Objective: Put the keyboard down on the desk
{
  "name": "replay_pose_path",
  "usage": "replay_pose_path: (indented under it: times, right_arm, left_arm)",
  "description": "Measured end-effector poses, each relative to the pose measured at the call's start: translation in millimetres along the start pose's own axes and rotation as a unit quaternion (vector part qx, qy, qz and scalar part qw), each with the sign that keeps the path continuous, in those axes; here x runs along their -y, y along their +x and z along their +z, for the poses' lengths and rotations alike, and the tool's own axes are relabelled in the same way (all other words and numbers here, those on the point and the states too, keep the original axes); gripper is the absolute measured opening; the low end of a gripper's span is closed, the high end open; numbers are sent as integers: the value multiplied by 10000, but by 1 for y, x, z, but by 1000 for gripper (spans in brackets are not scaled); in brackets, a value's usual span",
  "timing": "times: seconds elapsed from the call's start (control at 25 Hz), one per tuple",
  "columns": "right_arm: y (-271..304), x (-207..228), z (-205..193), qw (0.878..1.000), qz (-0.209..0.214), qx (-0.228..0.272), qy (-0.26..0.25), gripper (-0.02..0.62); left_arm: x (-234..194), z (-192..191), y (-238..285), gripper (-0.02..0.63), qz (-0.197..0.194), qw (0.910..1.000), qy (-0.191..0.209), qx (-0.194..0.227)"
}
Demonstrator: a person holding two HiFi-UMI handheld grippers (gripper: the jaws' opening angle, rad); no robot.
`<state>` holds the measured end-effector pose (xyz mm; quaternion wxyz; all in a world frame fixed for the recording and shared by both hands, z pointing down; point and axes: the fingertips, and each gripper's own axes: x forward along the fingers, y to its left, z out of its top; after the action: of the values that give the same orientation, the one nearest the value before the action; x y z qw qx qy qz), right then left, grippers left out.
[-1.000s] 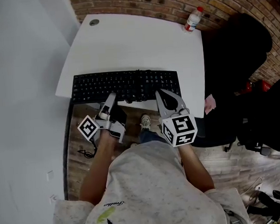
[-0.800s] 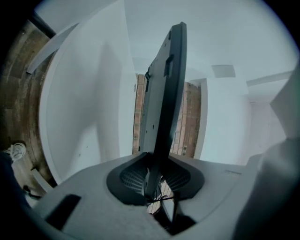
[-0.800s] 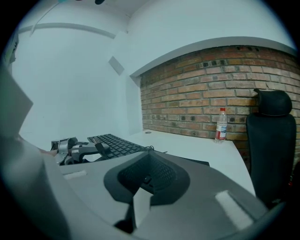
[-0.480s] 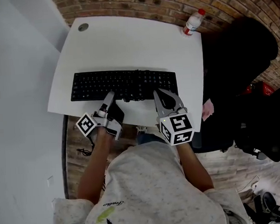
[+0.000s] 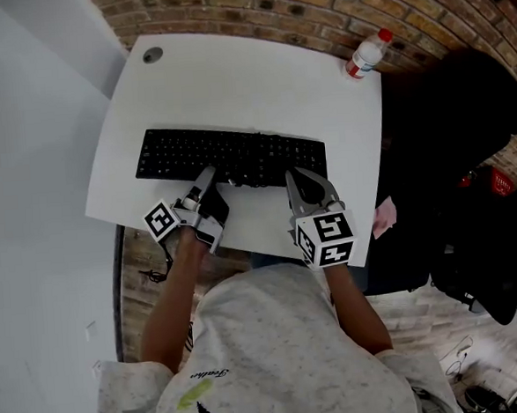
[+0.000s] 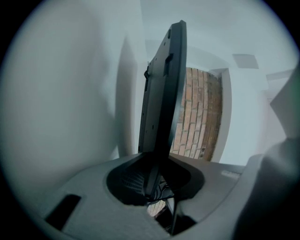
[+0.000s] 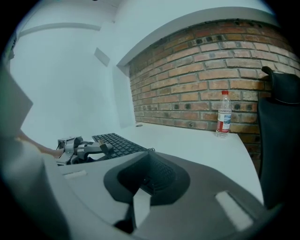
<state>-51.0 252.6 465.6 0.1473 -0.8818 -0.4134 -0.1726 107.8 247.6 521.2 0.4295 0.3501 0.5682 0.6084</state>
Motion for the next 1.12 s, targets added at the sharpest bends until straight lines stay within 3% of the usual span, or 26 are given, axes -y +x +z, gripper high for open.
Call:
replay_pose_path:
  times: [0.68,1.12]
  right_arm:
    - [28,9,8,9992,400,-25,-20,11]
    - [31,10,8,9994,338,-31,-9,11]
  left_arm:
    - [-14,19,16,69,444,9986,-162,256]
    - [-16,21,16,114,501,9978,-231,355]
